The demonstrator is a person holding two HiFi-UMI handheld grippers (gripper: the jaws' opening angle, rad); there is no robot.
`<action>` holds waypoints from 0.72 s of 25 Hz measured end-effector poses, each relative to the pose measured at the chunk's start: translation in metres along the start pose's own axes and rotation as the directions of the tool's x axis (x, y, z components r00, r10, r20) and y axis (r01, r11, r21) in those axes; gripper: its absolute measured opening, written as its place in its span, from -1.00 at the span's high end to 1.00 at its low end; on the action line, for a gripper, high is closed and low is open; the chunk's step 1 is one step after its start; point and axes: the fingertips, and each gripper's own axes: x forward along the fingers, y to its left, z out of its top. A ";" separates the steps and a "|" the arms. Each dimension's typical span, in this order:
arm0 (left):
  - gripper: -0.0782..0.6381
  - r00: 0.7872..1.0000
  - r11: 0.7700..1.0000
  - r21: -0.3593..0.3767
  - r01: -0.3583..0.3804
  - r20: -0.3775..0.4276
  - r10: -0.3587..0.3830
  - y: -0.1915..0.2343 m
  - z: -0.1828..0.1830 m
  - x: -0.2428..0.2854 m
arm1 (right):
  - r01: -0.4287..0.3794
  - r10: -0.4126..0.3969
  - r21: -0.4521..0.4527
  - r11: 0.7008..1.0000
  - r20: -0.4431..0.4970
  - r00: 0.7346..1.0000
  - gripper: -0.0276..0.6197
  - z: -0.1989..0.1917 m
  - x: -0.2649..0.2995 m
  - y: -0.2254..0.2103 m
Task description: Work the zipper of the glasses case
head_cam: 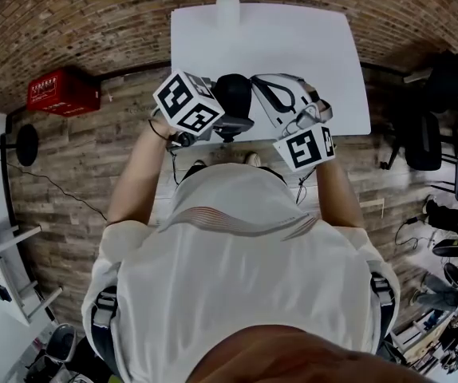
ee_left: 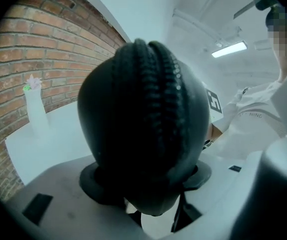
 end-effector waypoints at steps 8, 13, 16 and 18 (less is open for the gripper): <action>0.02 0.972 0.999 0.051 -0.019 -0.233 0.030 0.008 -0.040 0.015 | -0.064 0.063 -0.110 0.992 -0.010 0.998 0.72 0.001 0.003 0.015; 0.02 0.940 0.996 0.078 -0.048 -0.334 0.071 0.018 -0.059 0.020 | -0.113 0.110 -0.161 0.980 -0.029 0.994 0.72 0.000 0.009 0.027; 0.02 0.924 0.993 0.095 -0.064 -0.370 0.095 0.025 -0.066 0.024 | -0.133 0.128 -0.176 0.975 -0.044 0.991 0.71 -0.003 0.012 0.032; 0.02 0.926 0.992 0.095 -0.077 -0.361 0.107 0.028 -0.068 0.026 | -0.141 0.135 -0.163 0.977 -0.048 0.990 0.71 -0.005 0.014 0.033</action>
